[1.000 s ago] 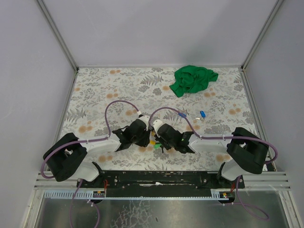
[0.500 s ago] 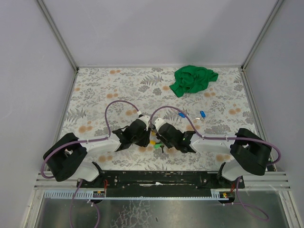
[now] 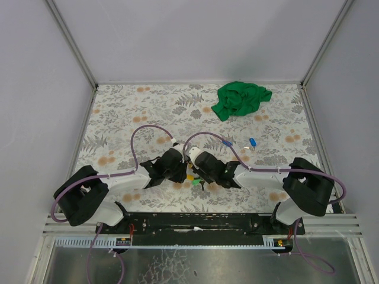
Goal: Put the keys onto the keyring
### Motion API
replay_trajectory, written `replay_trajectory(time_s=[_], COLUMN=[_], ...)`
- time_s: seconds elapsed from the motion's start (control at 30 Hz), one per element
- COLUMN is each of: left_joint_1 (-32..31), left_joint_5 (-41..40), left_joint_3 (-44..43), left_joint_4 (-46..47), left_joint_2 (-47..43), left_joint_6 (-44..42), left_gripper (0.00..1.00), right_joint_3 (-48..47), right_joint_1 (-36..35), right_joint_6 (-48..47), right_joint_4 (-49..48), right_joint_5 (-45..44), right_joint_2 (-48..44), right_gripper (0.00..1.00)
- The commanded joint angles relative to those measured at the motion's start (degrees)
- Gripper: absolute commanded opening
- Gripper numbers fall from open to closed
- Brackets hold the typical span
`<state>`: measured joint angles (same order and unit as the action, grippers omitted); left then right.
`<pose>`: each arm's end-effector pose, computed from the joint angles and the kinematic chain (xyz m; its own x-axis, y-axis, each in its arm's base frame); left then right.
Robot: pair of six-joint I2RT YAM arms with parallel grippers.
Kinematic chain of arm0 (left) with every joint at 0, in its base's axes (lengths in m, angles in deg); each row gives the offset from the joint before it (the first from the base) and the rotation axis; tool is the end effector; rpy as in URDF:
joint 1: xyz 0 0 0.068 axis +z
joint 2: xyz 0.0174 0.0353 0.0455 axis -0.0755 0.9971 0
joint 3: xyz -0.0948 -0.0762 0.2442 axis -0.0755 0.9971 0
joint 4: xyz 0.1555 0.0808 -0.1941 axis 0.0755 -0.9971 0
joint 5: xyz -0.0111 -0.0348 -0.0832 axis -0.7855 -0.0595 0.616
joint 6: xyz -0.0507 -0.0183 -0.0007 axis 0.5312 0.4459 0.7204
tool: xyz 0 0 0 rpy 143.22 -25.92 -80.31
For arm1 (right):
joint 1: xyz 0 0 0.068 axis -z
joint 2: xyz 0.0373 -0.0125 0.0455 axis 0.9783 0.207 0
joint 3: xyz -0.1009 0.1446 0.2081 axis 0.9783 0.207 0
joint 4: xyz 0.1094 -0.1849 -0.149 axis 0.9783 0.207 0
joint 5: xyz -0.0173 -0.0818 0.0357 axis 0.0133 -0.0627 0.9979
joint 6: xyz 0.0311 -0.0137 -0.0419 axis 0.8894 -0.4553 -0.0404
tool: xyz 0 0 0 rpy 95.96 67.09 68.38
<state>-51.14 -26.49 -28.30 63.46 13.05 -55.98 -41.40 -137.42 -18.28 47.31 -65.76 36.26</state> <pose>0.1760 -0.1851 0.1461 -0.7488 0.2438 -0.6163 0.4579 0.8626 -0.2152 0.1626 0.2566 0.1694 -0.3869 -0.5983 -0.7017 -0.7295 0.6640 -0.1639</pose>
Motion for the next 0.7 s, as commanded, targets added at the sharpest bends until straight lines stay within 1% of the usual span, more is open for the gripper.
replay_trajectory(time_s=[0.0,0.2,0.37,0.67], left_joint_1=[0.47,0.44,0.45,0.44], left_joint_5=[0.52,0.40,0.21,-0.07], left_joint_3=[-0.33,-0.33,-0.17,0.18], left_joint_4=[-0.68,-0.76,-0.90,-0.60], left_joint_2=[0.43,0.18,-0.10,-0.94], left_joint_6=[-0.05,0.02,-0.03,0.09], left_gripper=[0.34,0.34,0.34,0.34], right_joint_3=[-2.84,-3.19,-2.75,-2.56], right_joint_1=[0.37,0.39,0.68,1.09], right_joint_6=[-1.65,-1.92,-1.92,-1.92], right_joint_4=[-1.01,-0.91,-0.59,-0.18], right_joint_5=[0.69,0.45,-0.72,0.05], right_joint_2=[1.62,3.21,3.41,1.22], right_gripper=[0.29,0.28,0.24,0.09])
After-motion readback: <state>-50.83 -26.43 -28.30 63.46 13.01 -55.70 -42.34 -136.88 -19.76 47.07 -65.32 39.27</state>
